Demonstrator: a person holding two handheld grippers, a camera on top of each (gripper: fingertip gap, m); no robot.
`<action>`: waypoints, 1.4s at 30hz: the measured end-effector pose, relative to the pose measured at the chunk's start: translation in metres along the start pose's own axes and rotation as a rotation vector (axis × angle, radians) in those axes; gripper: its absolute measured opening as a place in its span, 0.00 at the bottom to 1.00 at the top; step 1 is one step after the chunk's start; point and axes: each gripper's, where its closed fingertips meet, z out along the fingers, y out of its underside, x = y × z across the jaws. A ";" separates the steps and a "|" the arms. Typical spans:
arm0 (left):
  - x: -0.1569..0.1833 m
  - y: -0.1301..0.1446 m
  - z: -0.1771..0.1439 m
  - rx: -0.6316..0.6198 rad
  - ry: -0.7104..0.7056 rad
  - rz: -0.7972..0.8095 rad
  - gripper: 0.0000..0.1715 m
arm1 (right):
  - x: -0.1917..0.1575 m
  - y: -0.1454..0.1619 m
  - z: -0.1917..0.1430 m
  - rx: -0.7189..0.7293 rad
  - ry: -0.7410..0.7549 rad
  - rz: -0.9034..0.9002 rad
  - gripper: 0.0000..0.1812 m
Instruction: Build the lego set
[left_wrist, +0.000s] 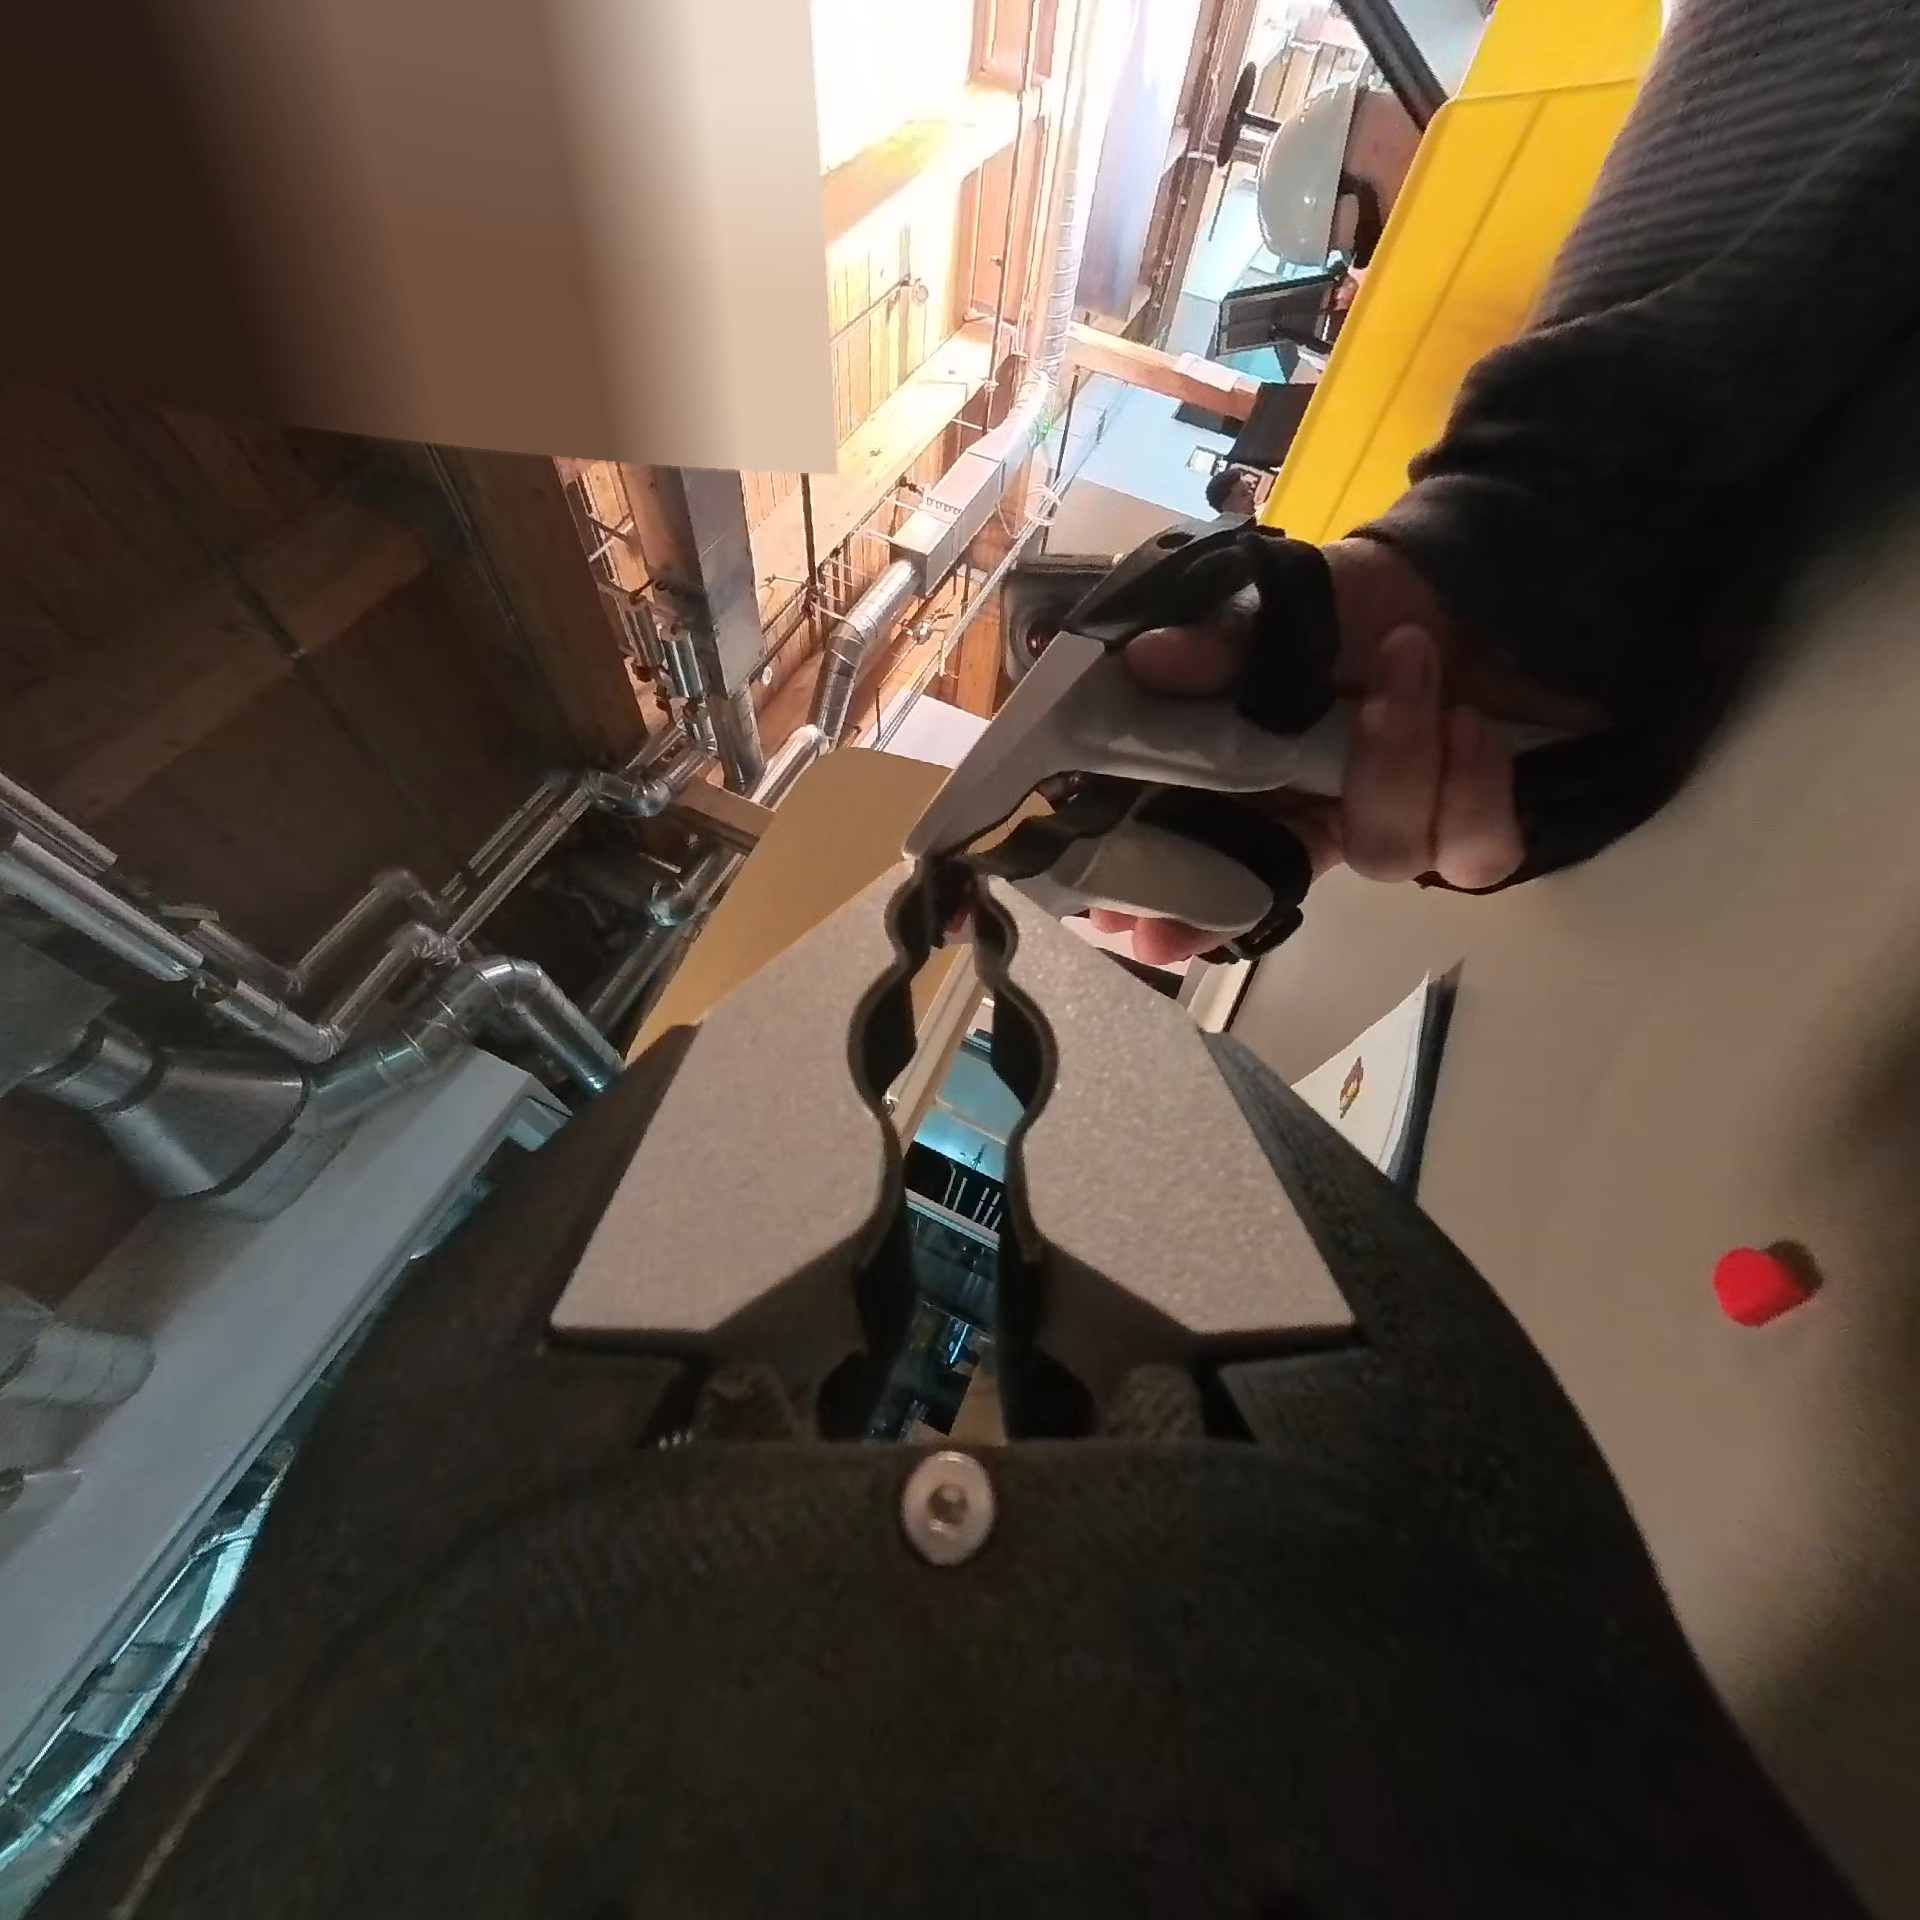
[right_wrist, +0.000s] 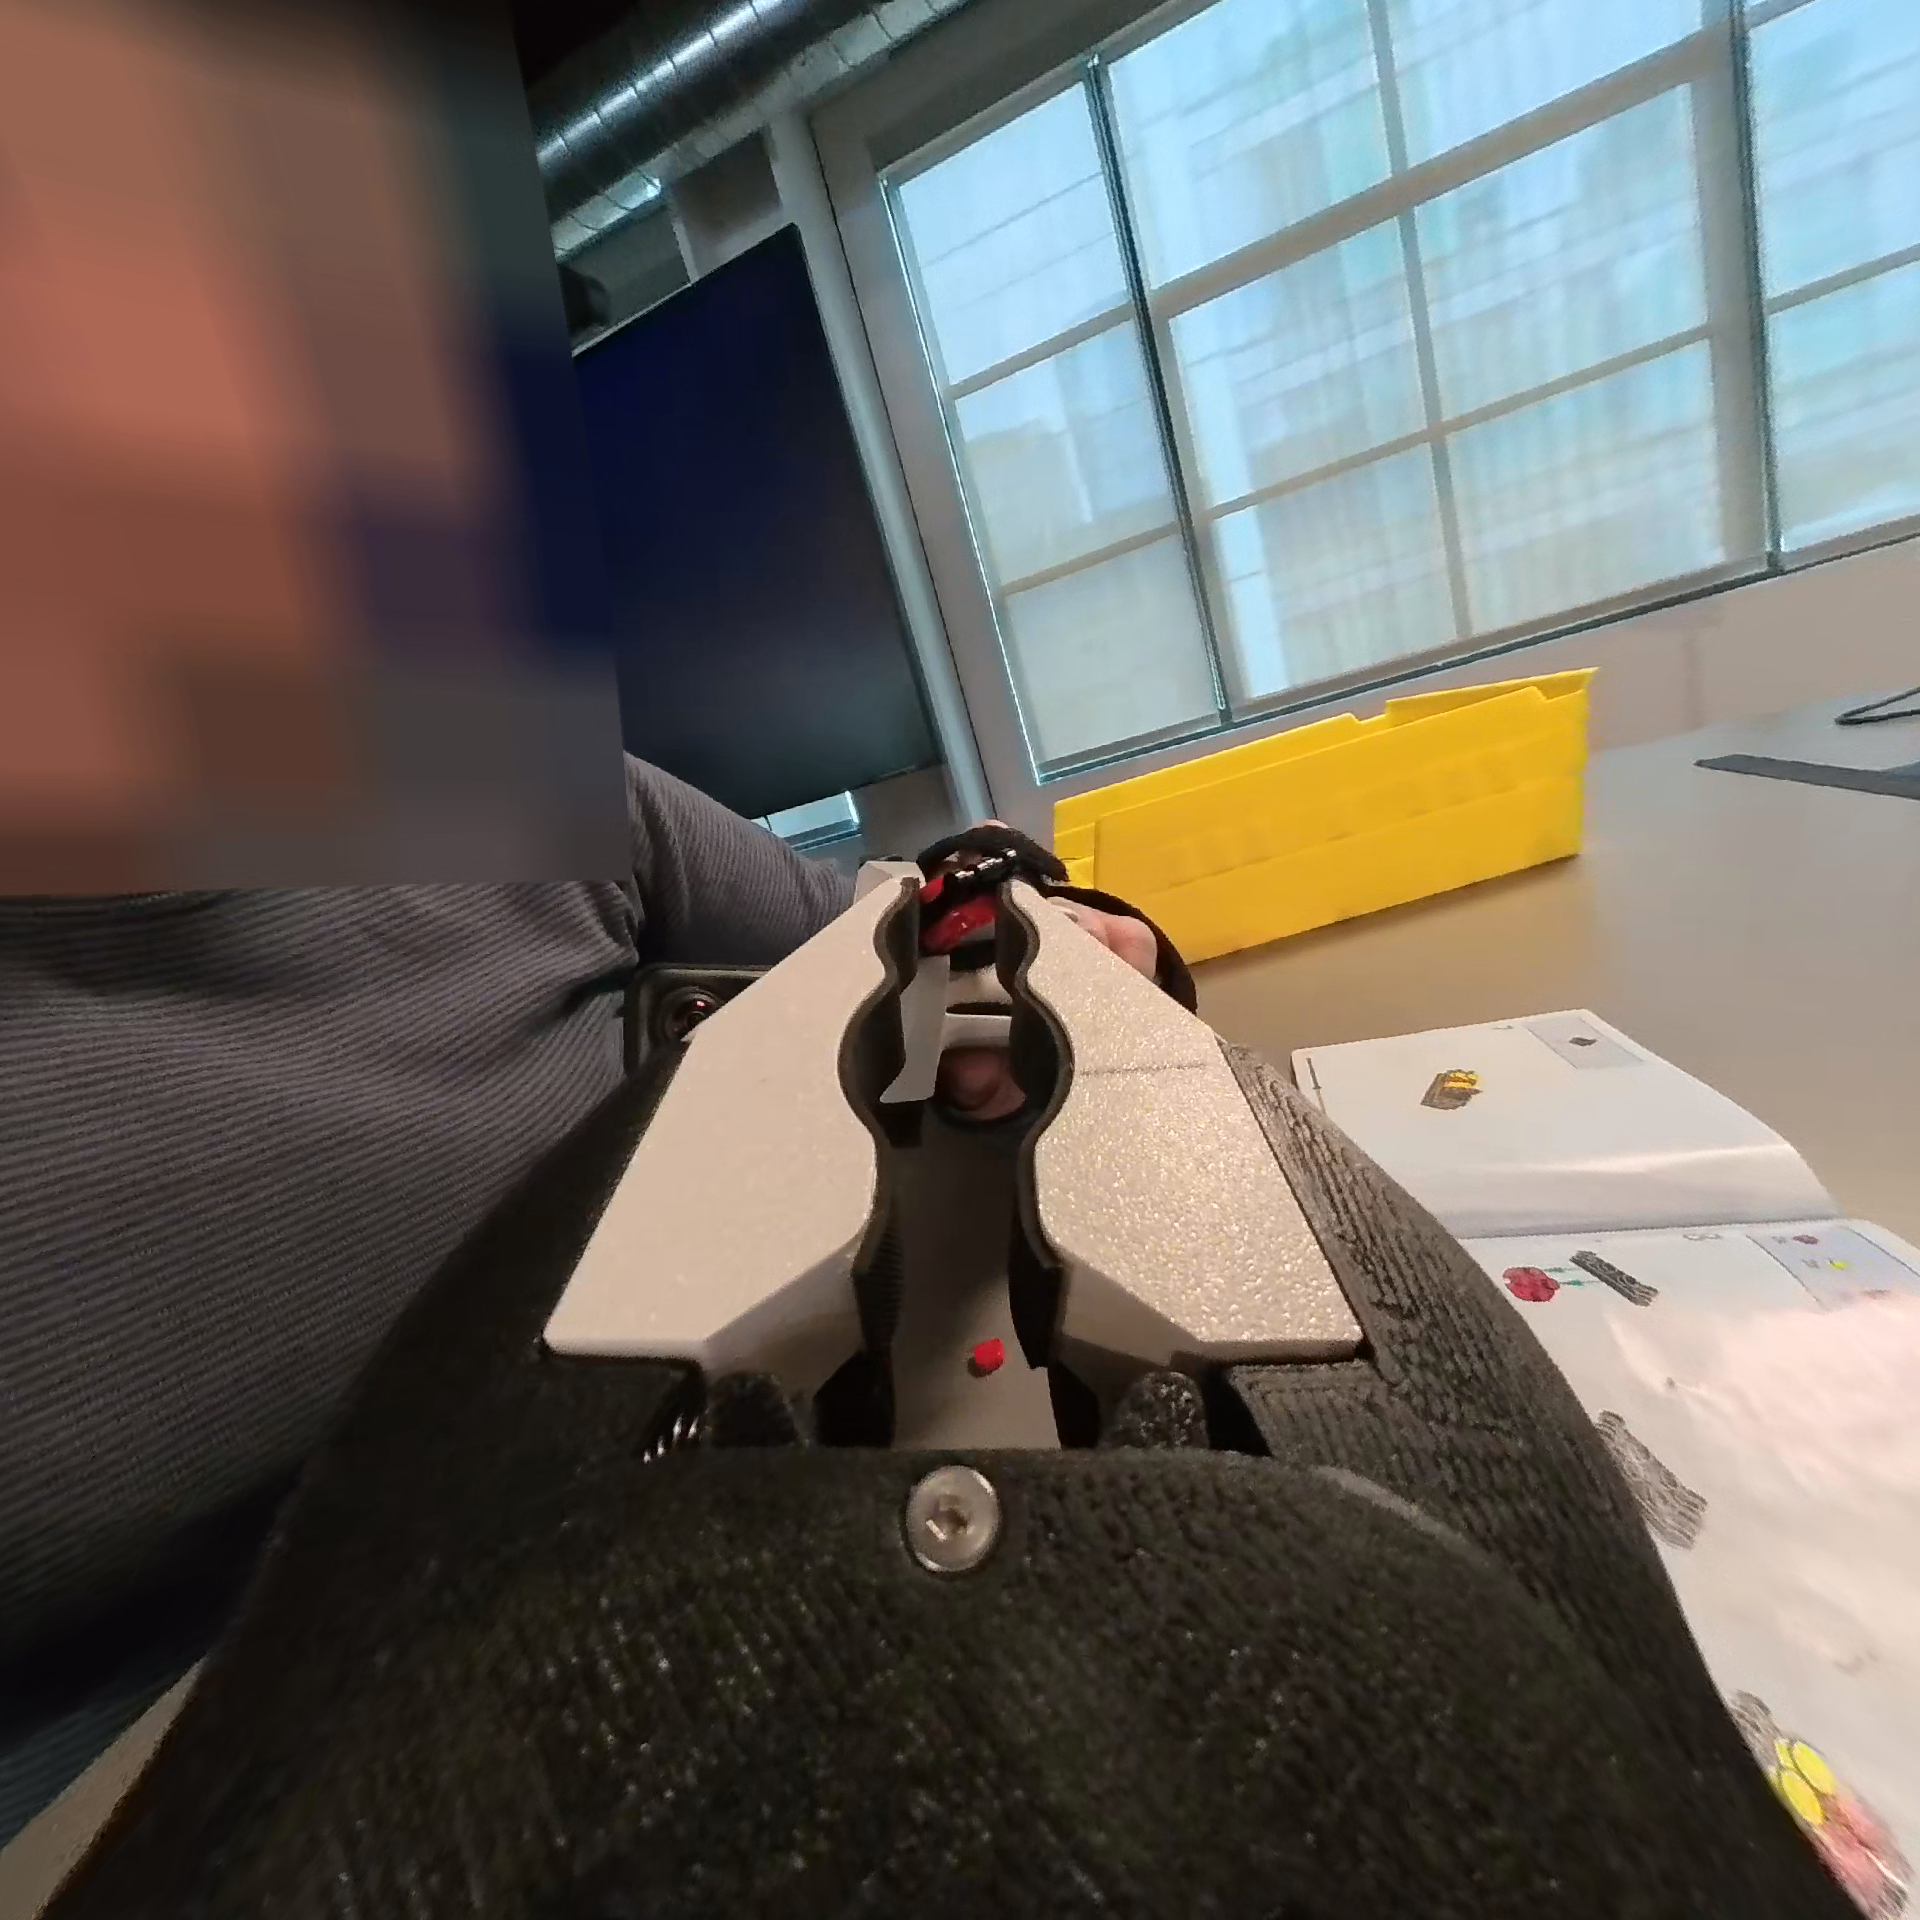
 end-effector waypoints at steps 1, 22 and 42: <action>0.000 0.000 0.000 -0.002 0.000 0.000 0.04 | 0.000 0.000 0.000 0.001 0.002 0.003 0.06; 0.010 0.047 0.008 -0.199 0.075 -0.018 0.04 | 0.041 -0.014 -0.014 -0.156 0.688 -0.975 0.25; 0.004 0.049 0.009 -0.208 0.064 -0.015 0.03 | 0.053 -0.014 -0.023 -0.218 0.790 -1.019 0.21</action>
